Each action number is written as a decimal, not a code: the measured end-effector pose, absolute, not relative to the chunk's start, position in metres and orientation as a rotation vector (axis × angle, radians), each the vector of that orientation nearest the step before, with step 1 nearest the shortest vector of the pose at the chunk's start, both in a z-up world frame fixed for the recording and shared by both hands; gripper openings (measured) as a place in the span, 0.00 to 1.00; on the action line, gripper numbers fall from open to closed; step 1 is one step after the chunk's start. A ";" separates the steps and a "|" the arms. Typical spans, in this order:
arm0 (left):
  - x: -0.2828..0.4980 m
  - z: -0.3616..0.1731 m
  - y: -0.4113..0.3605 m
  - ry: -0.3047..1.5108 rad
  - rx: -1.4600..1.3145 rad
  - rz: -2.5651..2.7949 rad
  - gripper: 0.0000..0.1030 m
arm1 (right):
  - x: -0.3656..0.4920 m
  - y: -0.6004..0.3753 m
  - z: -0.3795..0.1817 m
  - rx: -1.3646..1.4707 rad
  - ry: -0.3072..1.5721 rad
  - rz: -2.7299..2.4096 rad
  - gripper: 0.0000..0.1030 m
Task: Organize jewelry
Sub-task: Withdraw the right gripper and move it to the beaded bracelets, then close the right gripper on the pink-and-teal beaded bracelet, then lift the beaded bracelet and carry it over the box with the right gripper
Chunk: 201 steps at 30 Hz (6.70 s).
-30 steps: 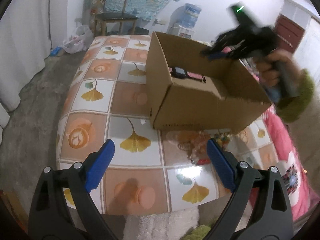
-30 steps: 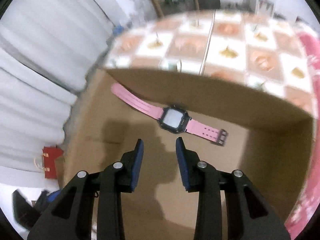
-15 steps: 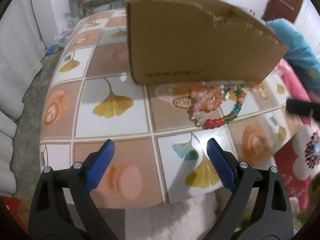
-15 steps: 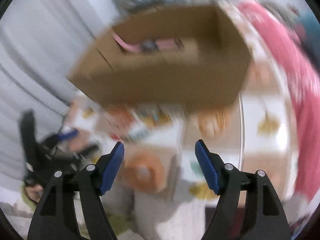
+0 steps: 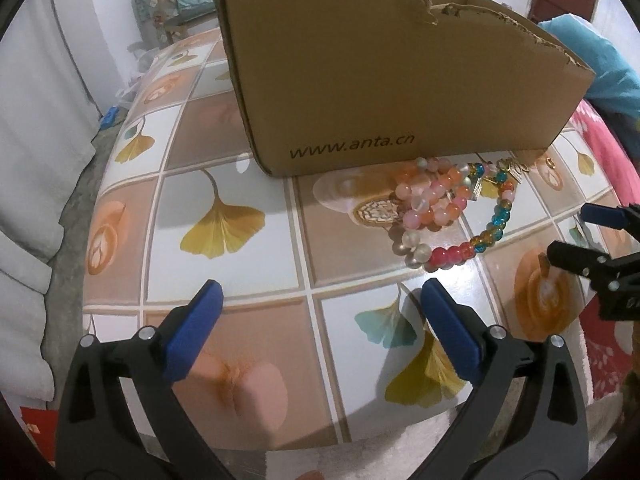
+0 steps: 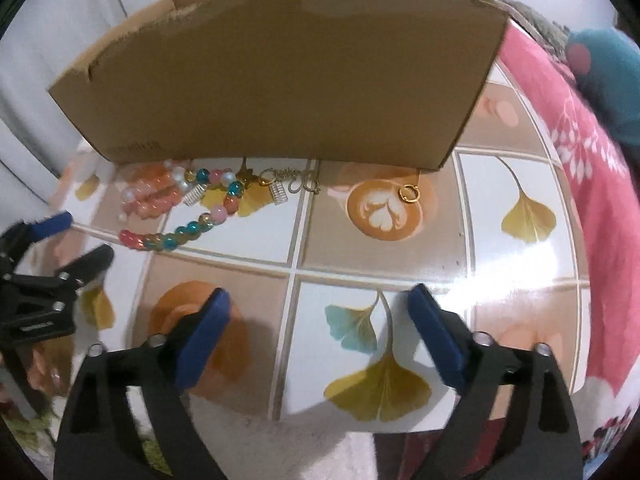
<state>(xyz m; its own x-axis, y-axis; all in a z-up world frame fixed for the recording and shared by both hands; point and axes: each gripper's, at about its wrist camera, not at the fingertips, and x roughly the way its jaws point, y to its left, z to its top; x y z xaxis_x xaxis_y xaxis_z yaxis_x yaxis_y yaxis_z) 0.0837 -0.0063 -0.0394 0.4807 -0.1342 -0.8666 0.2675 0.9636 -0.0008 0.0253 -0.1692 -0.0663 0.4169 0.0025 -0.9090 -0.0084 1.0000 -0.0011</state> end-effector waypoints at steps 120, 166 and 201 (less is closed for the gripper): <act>0.114 -0.034 -0.016 1.013 -0.050 -0.436 0.21 | 0.089 -0.137 -0.068 0.157 1.099 0.125 0.17; 0.101 -0.027 -0.017 1.044 -0.212 -0.574 0.31 | 0.030 -0.160 -0.060 0.196 1.067 0.206 0.09; 0.082 -0.008 -0.071 1.014 0.091 -0.496 0.08 | 0.031 -0.194 -0.035 0.222 0.969 0.285 0.10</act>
